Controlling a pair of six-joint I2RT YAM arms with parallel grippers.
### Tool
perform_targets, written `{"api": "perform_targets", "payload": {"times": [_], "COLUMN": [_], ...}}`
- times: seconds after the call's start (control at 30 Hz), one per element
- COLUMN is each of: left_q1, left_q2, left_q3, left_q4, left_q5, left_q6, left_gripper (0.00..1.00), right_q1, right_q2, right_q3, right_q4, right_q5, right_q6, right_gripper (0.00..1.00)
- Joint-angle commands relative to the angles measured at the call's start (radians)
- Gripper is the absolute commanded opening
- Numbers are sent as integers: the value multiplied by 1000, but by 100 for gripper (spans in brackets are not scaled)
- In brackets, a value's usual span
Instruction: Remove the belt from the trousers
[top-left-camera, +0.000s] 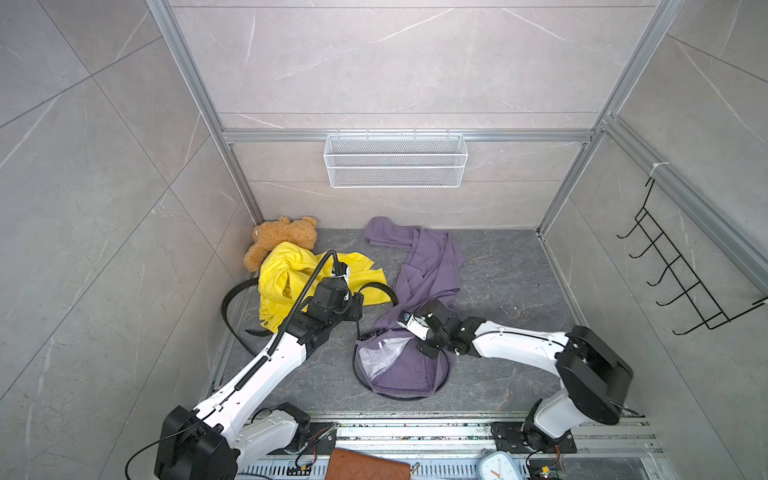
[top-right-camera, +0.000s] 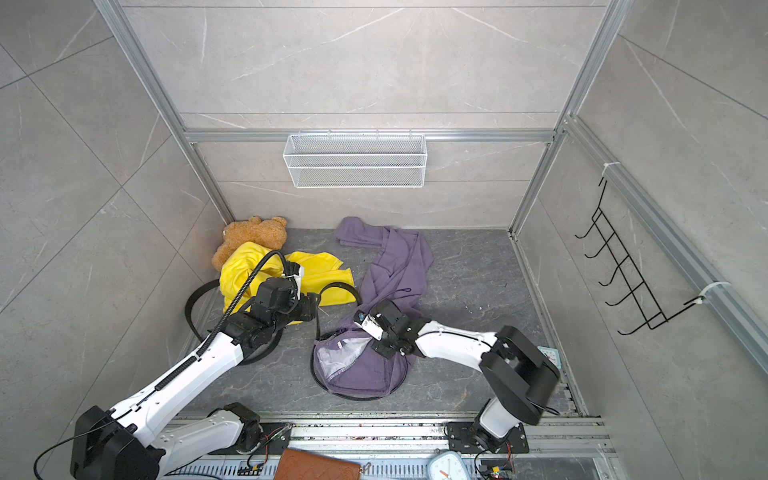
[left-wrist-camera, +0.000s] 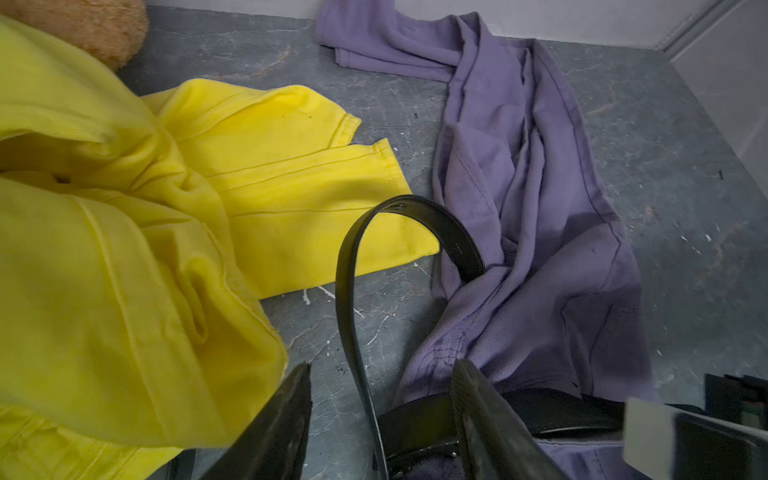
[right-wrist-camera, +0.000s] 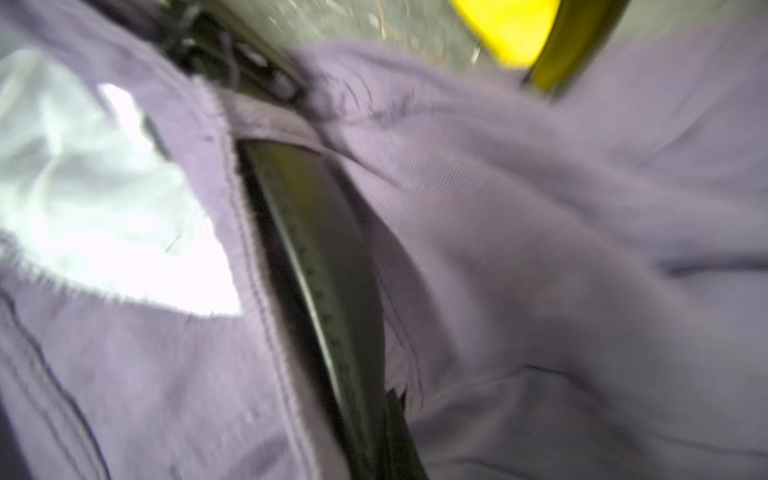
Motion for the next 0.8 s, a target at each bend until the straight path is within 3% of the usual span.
{"api": "perform_targets", "payload": {"times": [0.0, 0.27, 0.3, 0.5, 0.77], "left_q1": [5, 1, -9, -102, -152], "left_q2": [13, 32, 25, 38, -71], "left_q3": [85, 212, 222, 246, 56], "left_q4": [57, 39, 41, 7, 95], "left_q5": [180, 438, 449, 462, 325], "left_q6": [78, 196, 200, 197, 78], "left_gripper": [60, 67, 71, 72, 67], "right_q1": [6, 14, 15, 13, -68], "right_q2": [-143, -243, -240, -231, -262], "right_q3": [-24, 37, 50, 102, 132], "right_q4": [236, 242, 232, 263, 237], "right_q5": [123, 187, 189, 239, 206], "right_q6": [-155, -357, -361, -308, -168], "right_gripper": [0, 0, 0, 0, 0]}}
